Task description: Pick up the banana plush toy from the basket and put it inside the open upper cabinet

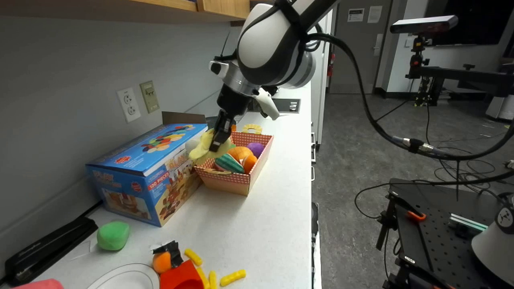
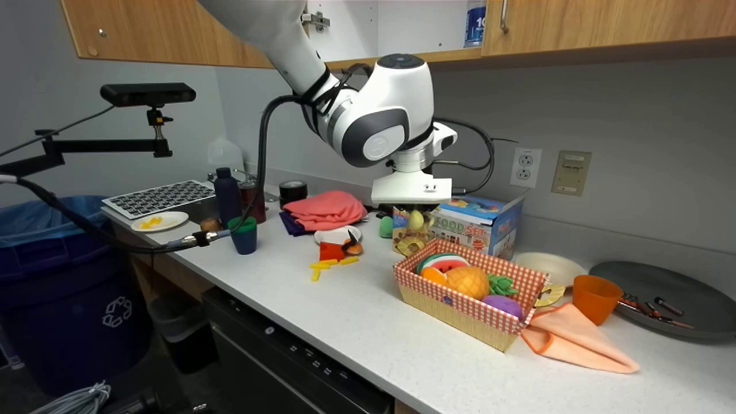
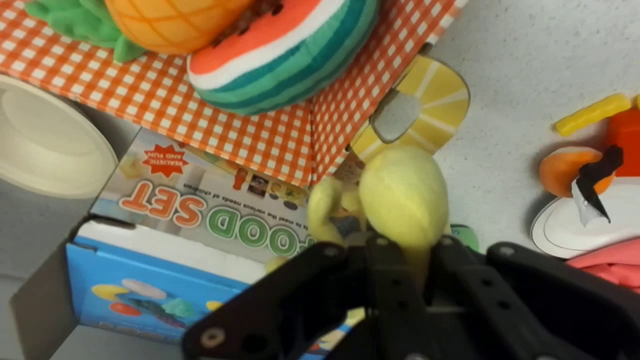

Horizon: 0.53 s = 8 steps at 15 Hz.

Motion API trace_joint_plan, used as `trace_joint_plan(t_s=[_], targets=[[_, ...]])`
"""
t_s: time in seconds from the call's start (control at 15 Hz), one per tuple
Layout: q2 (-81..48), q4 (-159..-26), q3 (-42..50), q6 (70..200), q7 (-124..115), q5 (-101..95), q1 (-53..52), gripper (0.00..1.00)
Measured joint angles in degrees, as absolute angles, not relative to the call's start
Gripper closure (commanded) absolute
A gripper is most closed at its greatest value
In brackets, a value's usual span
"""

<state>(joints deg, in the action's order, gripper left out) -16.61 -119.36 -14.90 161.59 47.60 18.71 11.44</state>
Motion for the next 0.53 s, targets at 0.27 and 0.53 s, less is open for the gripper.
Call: trace_joint_plan(t_s=[0.27, 0.53], targets=[[-11.14, -126.93, -18.32, 166.53, 55.01, 26.44, 14.60, 0.97], [-4.42, -130.04, -21.68, 167.15, 61.65, 34.22, 15.46, 0.97]])
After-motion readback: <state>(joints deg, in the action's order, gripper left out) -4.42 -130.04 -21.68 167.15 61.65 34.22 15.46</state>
